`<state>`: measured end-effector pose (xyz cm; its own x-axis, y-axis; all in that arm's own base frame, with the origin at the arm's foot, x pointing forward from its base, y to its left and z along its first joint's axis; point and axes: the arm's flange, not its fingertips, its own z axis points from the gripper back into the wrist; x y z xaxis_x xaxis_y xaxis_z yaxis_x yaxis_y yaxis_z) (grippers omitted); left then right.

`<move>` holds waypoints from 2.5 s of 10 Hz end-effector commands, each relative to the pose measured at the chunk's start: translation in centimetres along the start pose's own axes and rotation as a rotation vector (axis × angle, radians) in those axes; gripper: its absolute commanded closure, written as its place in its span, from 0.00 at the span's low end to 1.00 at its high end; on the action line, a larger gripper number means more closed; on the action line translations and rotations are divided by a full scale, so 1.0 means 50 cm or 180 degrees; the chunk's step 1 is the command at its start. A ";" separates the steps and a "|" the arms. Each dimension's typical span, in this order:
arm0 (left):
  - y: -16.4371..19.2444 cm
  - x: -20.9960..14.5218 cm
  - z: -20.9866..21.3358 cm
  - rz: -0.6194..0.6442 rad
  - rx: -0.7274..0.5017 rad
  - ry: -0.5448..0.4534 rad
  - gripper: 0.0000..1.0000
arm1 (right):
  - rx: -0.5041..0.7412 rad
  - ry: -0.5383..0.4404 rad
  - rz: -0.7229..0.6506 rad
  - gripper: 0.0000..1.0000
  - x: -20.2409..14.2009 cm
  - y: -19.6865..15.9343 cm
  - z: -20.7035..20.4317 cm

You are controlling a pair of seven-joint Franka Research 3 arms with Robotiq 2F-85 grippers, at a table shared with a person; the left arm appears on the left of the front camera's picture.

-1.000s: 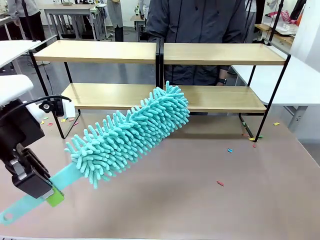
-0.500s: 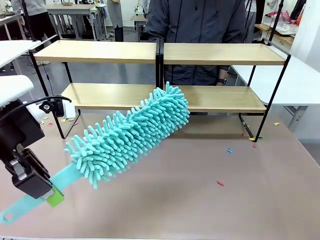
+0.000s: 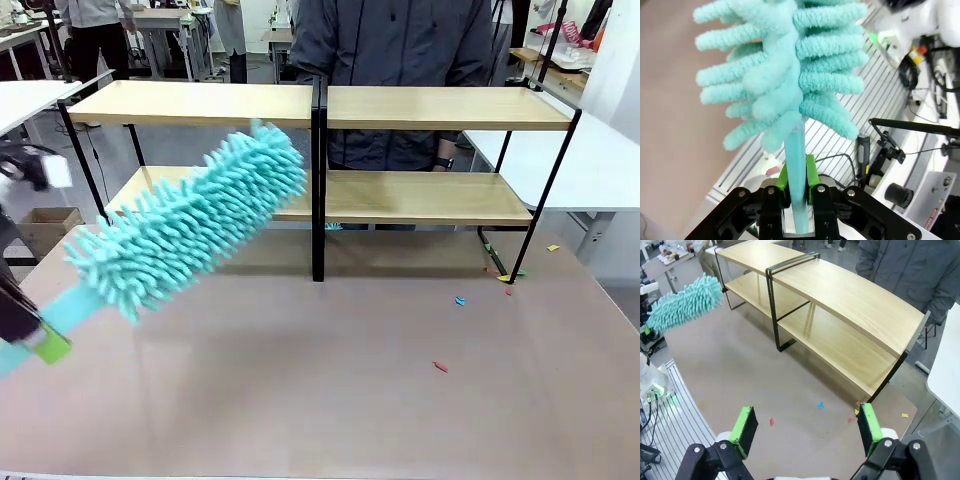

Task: Clean the shelves.
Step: Clean another randomly selected level of the Shelf with the Duster, then place the Duster on the table.

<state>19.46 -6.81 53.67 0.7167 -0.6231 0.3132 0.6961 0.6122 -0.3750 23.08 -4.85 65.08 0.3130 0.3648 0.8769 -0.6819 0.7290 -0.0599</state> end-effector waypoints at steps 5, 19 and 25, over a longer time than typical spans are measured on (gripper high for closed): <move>0.165 -0.180 0.207 0.0174 -0.1122 -0.1045 0.88 | 0.0002 -0.0003 0.0003 0.00 0.001 0.000 0.001; 0.175 -0.188 0.197 0.0323 -0.1066 -0.1027 0.88 | 0.0002 -0.0003 0.0003 0.00 0.001 0.000 0.001; 0.240 -0.027 0.110 -0.1308 -0.1058 0.1713 0.88 | 0.1118 0.0962 -0.0359 0.00 -0.083 0.048 -0.149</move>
<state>24.40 2.30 53.21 0.5483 -0.8151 0.1870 0.7076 0.3330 -0.6232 24.10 -0.86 60.04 0.4673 0.4740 0.7463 -0.8142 0.5596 0.1544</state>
